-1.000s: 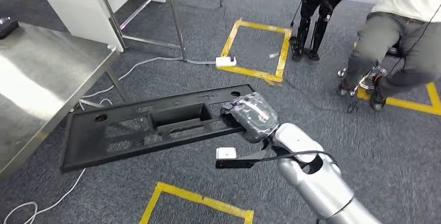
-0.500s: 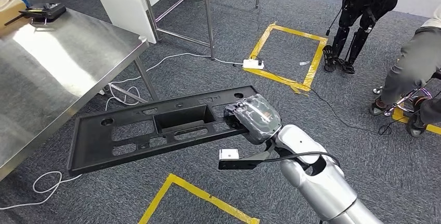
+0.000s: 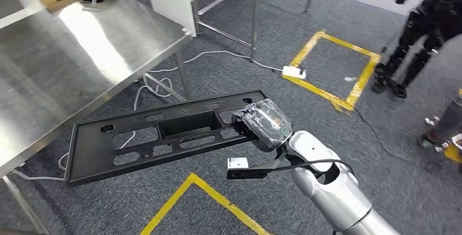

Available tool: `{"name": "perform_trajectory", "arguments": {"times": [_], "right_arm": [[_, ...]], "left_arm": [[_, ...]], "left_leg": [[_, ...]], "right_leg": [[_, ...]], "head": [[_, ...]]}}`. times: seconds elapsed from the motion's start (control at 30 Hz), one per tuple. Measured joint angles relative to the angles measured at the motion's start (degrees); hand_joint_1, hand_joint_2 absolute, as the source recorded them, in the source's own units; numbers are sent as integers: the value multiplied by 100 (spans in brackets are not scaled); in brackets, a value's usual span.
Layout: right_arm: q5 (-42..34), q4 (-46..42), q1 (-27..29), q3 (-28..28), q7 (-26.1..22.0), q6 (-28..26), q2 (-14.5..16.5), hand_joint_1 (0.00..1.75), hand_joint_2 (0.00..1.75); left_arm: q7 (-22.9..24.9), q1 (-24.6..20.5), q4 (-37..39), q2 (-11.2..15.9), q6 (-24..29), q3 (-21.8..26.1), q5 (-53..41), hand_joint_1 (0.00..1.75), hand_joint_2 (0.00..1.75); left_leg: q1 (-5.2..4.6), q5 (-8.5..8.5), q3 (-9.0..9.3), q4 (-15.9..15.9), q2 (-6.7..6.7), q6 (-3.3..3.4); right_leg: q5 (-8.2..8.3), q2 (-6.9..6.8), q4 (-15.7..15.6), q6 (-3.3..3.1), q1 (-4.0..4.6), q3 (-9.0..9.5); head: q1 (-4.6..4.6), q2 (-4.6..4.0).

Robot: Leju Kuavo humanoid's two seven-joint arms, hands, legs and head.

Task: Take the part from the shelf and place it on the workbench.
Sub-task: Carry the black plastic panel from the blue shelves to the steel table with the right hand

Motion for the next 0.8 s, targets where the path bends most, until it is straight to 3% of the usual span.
{"name": "perform_trajectory", "arguments": {"times": [0.07, 0.13, 0.17, 0.2, 0.27, 0.33, 0.4, 0.43, 0.47, 0.5, 0.57, 0.63, 0.67, 0.7, 0.73, 0.8], "right_arm": [[2, -8, 18, -7, -6, 2, -16, 175, 175], [5, -8, 54, -9, -9, 6, -33, 175, 175], [11, -8, 65, -9, -9, 7, -39, 175, 175], [17, -8, 70, -10, -10, 8, -47, 175, 175], [24, -7, 68, -13, -10, 9, -59, 175, 175], [17, -10, 64, -16, -12, 9, -55, 175, 175], [16, -15, 53, -16, -14, 9, -39, 175, 175], [20, -16, 44, -15, -15, 9, -29, 175, 175], [24, -17, 35, -16, -15, 9, -22, 175, 175], [25, -17, 28, -16, -19, 9, -16, 175, 175], [24, -19, 23, -17, -29, 13, -12, 175, 175], [23, -19, 22, -17, -42, 19, -15, 175, 175], [23, -19, 23, -16, -45, 23, -15, 175, 175], [23, -19, 22, -16, -50, 27, -15, 175, 175], [21, -19, 17, -15, -55, 30, -13, 175, 175], [13, -19, -7, -16, -62, 33, -7, 175, 175]], "left_arm": [[5, -21, 1, -12, -1, 0, -1, 0, 175], [10, -30, 1, -16, -1, 0, -2, 0, 175], [12, -25, 1, -18, -1, 0, -2, 0, 175], [15, -20, 1, -20, -1, 0, -3, 0, 175], [18, -14, 1, -23, -2, 0, -7, 0, 175], [20, -14, 1, -19, -2, 0, -8, 0, 175], [25, 3, 3, -15, -1, 0, -8, 0, 175], [27, 16, 4, -15, -1, 0, -8, 0, 175], [29, 28, 4, -15, 1, 0, -8, 0, 175], [31, 30, 5, -14, 3, 0, -8, 0, 175], [35, 17, 5, -9, 7, 0, -8, 0, 175], [49, 13, 7, -9, 9, 1, -8, 0, 175], [56, 20, 9, -11, 10, 2, -7, 0, 175], [63, 28, 10, -10, 12, 5, -7, 0, 175], [67, 34, 11, -8, 14, 12, -6, 0, 175], [67, 27, 11, 3, 23, 27, -6, 0, 175]], "left_leg": [[33, 35, 24, -36, -159, 17], [42, 39, 16, -31, -347, 17], [48, 39, 15, -26, -442, 10], [59, 37, 18, -17, -535, -6], [79, 15, 8, 25, -705, -70], [83, -2, -44, 76, -828, -155], [98, 10, -100, 87, -914, -219], [112, 5, -118, 98, -892, -243], [115, -37, -152, 163, -776, -264], [115, -138, -235, 335, -604, -286], [110, -473, -564, 994, -247, -324], [116, -713, -922, 1659, -155, -341], [116, -690, -980, 1745, -147, -335], [112, -567, -918, 1607, -132, -316], [98, -373, -739, 1257, -73, -279], [34, -92, -339, 491, 185, -176]], "right_leg": [[-287, 379, 697, -14, -42, -333], [-455, 478, 1268, 22, -88, -650], [-405, 487, 1268, 76, -110, -678], [-260, 503, 1035, 149, -140, -592], [100, 646, 249, 279, -210, -257], [272, 755, -205, 266, -236, -56], [286, 697, -237, 166, -207, -39], [292, 650, -239, 126, -203, -39], [295, 603, -245, 85, -204, -32], [293, 547, -253, 41, -203, -24], [275, 427, -257, -35, -171, -14], [256, 283, -257, -83, -131, -11], [247, 212, -256, -96, -114, -7], [239, 143, -256, -107, -98, 1], [227, 74, -257, -113, -82, 14], [202, -49, -262, -105, -46, 40]], "head": [[22, 0], [43, 1], [45, 1], [46, 1], [52, 1], [58, 1], [49, 1], [39, 1], [24, 1], [8, 1], [-24, 1], [-28, 1], [-30, 1], [-30, 1], [-30, 1], [-21, 1]]}}
